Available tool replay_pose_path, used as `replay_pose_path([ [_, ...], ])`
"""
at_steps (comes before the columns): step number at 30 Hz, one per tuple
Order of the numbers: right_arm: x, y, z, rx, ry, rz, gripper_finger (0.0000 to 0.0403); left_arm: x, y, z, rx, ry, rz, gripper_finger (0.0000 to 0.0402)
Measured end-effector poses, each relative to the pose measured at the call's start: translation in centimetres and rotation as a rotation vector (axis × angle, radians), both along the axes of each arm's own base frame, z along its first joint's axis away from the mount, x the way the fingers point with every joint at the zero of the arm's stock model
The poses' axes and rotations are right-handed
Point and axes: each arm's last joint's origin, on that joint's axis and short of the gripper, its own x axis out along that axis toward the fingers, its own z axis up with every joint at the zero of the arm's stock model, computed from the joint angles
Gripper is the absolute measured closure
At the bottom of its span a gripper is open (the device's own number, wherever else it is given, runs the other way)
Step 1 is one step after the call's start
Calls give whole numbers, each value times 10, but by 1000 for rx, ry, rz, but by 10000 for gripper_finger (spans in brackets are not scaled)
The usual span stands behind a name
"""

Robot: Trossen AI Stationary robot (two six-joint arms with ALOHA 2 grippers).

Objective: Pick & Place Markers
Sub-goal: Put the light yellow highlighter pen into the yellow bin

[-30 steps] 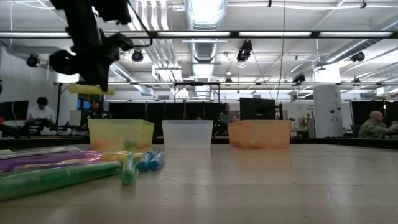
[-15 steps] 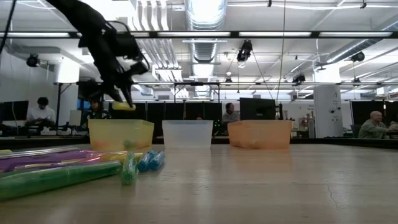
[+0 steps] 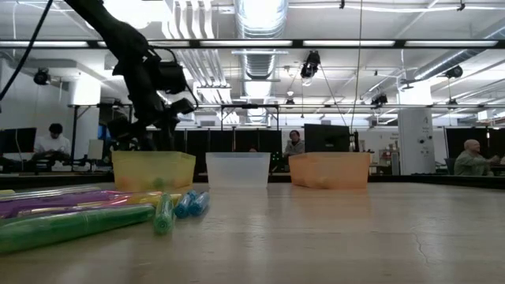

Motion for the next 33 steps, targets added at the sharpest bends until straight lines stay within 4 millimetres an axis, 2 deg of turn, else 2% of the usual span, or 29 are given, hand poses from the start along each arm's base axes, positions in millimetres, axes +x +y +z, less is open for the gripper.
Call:
replay_pose_path([
  [5, 0, 0, 0, -12, 5, 8, 282, 0, -4, 21, 39, -55, -31, 240],
  [10, 0, 0, 0, -15, 6, 9, 282, -1, -30, 45, 87, -105, -71, 239],
  [17, 0, 0, 0, -16, 7, 9, 282, 1, -96, 73, 132, -129, -160, 239],
  [22, 0, 0, 0, -16, 7, 8, 282, 5, -153, 84, 127, -174, -230, 239],
  [27, 0, 0, 0, -16, 7, 8, 282, 6, -209, 84, 103, -186, -276, 239],
  [33, 0, 0, 0, -15, 5, 7, 282, 2, -270, 74, 18, -164, -315, 239],
])
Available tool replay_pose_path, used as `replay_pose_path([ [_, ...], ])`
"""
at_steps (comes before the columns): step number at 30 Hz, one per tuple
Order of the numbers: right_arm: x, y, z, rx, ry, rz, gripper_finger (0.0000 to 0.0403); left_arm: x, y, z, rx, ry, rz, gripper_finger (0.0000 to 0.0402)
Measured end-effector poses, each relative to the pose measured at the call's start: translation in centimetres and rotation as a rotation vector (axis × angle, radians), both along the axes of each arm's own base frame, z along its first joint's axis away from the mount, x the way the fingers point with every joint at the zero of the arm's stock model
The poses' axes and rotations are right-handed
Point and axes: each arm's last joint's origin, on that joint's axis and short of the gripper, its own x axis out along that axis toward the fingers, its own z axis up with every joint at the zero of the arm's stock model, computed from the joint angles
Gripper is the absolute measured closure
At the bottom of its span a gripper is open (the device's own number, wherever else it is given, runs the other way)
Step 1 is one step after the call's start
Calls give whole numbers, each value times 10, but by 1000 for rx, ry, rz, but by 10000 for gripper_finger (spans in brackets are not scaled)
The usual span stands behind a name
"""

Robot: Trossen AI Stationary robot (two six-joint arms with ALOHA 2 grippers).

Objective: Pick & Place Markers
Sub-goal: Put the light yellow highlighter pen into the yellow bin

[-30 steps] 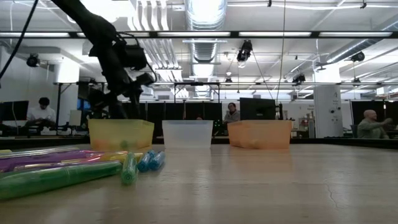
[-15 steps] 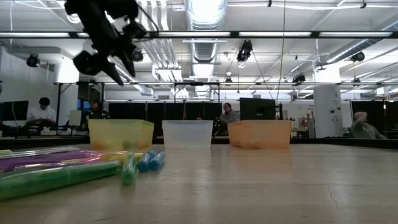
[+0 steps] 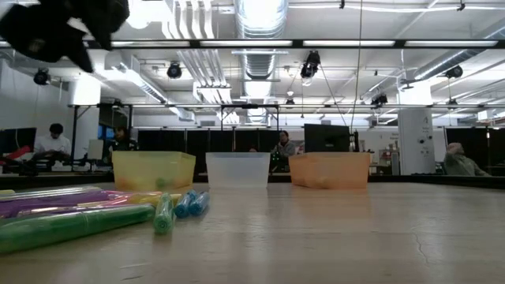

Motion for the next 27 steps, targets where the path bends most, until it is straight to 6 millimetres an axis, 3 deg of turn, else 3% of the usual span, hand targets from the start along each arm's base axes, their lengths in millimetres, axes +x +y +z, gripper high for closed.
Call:
replay_pose_path([
  [4, 0, 0, 0, 0, 0, 0, 282, 6, -32, -13, -49, 18, -32, 239],
  [9, 0, 0, 0, 4, -2, -3, 282, 15, -56, -37, -70, 112, -86, 239],
  [21, 0, 0, 0, 20, -8, -10, 282, 32, -75, -93, -34, 358, -141, 239],
  [27, 0, 0, 0, 19, -8, -9, 282, 36, -79, -111, -47, 447, -160, 239],
])
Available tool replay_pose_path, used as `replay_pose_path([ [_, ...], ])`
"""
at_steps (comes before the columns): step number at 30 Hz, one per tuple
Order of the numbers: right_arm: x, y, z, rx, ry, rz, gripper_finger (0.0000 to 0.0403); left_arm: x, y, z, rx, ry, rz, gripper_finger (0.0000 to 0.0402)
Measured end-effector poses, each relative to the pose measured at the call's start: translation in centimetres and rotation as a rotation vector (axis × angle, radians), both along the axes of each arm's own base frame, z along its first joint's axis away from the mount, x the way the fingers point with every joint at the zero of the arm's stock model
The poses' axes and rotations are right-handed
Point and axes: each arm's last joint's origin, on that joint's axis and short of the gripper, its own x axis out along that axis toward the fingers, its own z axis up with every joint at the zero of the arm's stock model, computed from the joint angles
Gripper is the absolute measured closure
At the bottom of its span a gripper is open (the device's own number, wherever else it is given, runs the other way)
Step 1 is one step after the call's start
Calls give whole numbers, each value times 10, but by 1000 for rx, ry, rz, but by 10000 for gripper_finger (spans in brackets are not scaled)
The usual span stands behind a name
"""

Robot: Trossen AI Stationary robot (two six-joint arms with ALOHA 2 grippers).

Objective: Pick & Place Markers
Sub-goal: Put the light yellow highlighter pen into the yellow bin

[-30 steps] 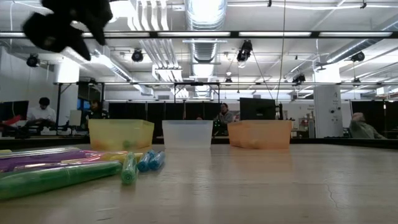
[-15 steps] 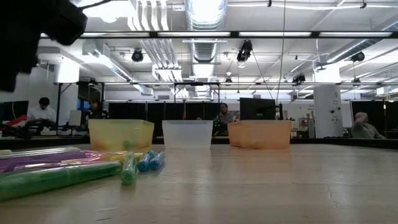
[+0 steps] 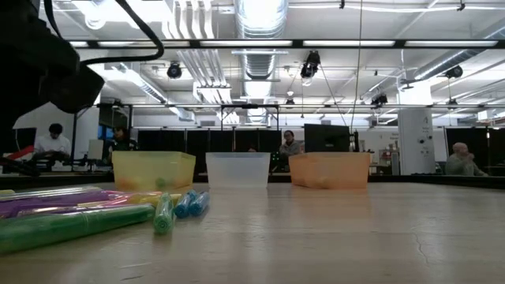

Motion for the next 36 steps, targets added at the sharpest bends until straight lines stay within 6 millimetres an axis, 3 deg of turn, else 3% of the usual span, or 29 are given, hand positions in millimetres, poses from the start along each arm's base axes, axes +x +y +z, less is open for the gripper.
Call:
replay_pose_path([
  [17, 0, 0, 0, -4, 3, 1, 282, -8, 3, -18, -3, 63, -9, 240],
  [21, 0, 0, 0, -3, 2, 1, 282, -9, 4, -19, 0, 62, -30, 266],
  [27, 0, 0, 0, 0, -6, 0, 282, -9, 5, -19, 15, 59, -29, 346],
  [36, 1, -1, 1, 3, -11, -4, 282, -16, 20, -4, 70, 55, -27, 343],
])
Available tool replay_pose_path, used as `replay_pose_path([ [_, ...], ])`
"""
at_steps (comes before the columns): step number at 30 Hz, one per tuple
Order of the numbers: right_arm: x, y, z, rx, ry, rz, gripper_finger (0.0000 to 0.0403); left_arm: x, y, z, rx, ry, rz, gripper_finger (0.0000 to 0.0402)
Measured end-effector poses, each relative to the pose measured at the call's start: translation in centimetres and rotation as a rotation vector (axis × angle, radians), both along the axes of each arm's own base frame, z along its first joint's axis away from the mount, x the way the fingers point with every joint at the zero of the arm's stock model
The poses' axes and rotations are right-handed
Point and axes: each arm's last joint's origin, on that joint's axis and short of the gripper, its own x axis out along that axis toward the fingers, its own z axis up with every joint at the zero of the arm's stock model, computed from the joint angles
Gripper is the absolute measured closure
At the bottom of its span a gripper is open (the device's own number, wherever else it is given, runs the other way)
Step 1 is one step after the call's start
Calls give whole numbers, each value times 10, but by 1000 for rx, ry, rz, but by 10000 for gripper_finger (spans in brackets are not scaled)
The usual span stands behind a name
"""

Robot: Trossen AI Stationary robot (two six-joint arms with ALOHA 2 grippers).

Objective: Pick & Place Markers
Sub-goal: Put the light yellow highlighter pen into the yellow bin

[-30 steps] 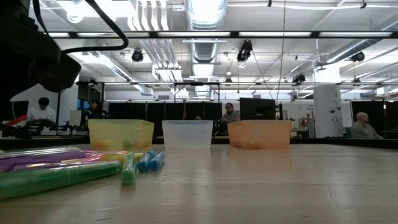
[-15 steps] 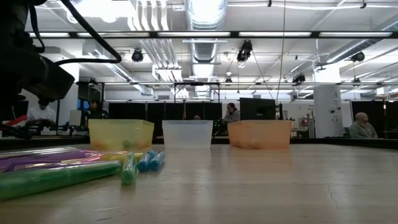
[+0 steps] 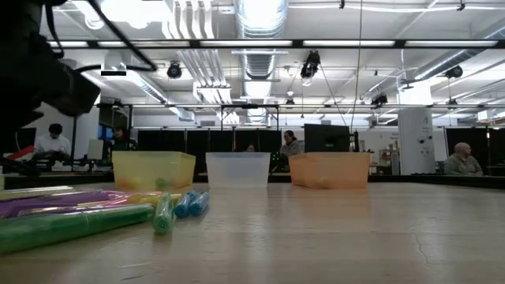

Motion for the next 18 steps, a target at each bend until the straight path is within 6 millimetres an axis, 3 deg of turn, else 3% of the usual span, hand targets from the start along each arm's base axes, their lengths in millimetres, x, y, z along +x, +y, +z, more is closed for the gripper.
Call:
replay_pose_path([
  [5, 0, 0, 0, -1, -4, 1, 282, -7, 22, 18, 50, 19, 31, 334],
  [10, 1, 0, 1, 1, -13, 0, 282, -11, 57, 42, 115, -32, 88, 332],
  [18, 1, 0, 1, 2, -17, -2, 282, -10, 143, 76, 180, -189, 196, 330],
])
